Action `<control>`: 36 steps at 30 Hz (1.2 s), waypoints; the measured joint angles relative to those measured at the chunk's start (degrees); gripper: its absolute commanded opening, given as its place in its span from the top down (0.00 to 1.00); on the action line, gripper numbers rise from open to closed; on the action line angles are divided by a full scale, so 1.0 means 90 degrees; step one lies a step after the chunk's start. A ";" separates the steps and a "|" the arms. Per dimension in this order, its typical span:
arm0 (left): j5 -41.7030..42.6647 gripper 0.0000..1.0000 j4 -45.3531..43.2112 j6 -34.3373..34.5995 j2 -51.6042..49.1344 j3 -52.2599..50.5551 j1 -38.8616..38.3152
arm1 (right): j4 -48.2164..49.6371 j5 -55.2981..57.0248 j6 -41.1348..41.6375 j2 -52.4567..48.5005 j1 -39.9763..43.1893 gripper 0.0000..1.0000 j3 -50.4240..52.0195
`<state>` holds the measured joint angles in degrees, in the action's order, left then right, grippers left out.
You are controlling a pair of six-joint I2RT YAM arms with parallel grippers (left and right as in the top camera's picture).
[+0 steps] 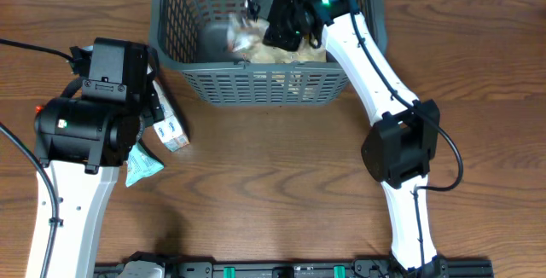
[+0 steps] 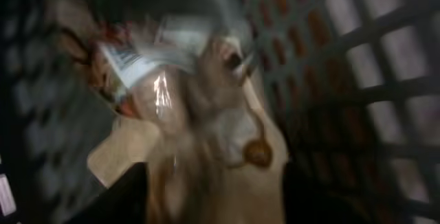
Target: Pack container
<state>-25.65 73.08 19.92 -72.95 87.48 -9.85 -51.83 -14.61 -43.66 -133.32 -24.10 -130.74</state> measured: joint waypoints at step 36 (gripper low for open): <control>0.1280 0.01 -0.0843 0.1814 -0.1032 0.0000 0.1224 | -0.1957 0.0435 0.3818 0.2771 0.4906 0.01 0.0928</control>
<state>-14.13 65.49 36.25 -82.24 87.48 1.17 -69.45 -10.70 -9.30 -108.38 20.05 -122.39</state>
